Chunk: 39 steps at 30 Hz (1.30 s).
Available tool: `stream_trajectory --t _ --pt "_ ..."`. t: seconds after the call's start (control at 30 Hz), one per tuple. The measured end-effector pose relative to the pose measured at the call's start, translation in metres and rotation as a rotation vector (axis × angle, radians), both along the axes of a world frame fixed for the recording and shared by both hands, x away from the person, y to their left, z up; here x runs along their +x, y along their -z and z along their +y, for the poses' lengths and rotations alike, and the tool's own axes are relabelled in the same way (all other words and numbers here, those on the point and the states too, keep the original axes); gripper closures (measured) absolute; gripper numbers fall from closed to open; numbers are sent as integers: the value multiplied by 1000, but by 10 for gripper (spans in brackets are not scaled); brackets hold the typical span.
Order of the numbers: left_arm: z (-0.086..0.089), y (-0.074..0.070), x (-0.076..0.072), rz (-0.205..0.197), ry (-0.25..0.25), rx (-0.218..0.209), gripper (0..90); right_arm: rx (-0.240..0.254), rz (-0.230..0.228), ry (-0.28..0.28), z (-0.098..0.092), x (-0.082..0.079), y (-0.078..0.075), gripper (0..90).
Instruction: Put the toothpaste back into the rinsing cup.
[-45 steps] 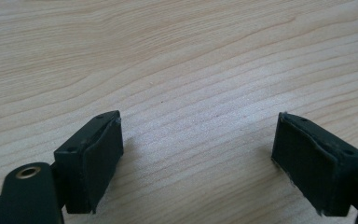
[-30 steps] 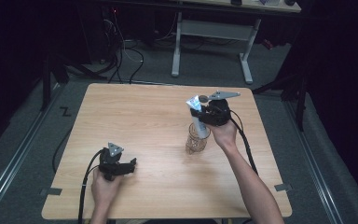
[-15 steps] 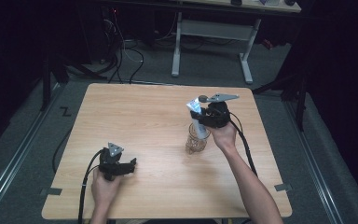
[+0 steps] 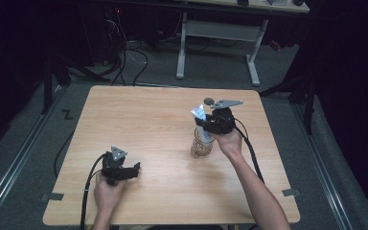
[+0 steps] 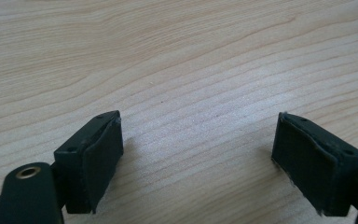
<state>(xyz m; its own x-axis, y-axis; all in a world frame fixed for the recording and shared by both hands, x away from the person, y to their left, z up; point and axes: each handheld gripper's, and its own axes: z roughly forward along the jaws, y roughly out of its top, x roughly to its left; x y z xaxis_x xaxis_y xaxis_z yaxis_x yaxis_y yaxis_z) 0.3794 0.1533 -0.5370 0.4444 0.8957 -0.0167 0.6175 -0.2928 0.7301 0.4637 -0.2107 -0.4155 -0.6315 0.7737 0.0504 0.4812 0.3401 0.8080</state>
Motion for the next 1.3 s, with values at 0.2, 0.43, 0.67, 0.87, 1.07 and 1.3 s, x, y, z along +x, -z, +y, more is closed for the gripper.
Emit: stream_trajectory --t 0.2,0.43,0.67,0.87,1.07,1.3 --pt "0 0 0 0 0 0 162 -4 4 2 -1 -1 1 647" --pt "0 0 0 0 0 0 162 -11 7 -4 -1 -1 4 645" --pt "0 0 0 0 0 0 162 -23 4 -12 2 -4 4 644" --pt "0 0 0 0 0 1 162 -32 12 -14 2 -3 6 642" --pt "0 0 0 0 0 1 162 -42 11 -21 2 -5 8 641" --pt "0 0 0 0 0 1 162 -43 16 -19 0 -8 10 639"
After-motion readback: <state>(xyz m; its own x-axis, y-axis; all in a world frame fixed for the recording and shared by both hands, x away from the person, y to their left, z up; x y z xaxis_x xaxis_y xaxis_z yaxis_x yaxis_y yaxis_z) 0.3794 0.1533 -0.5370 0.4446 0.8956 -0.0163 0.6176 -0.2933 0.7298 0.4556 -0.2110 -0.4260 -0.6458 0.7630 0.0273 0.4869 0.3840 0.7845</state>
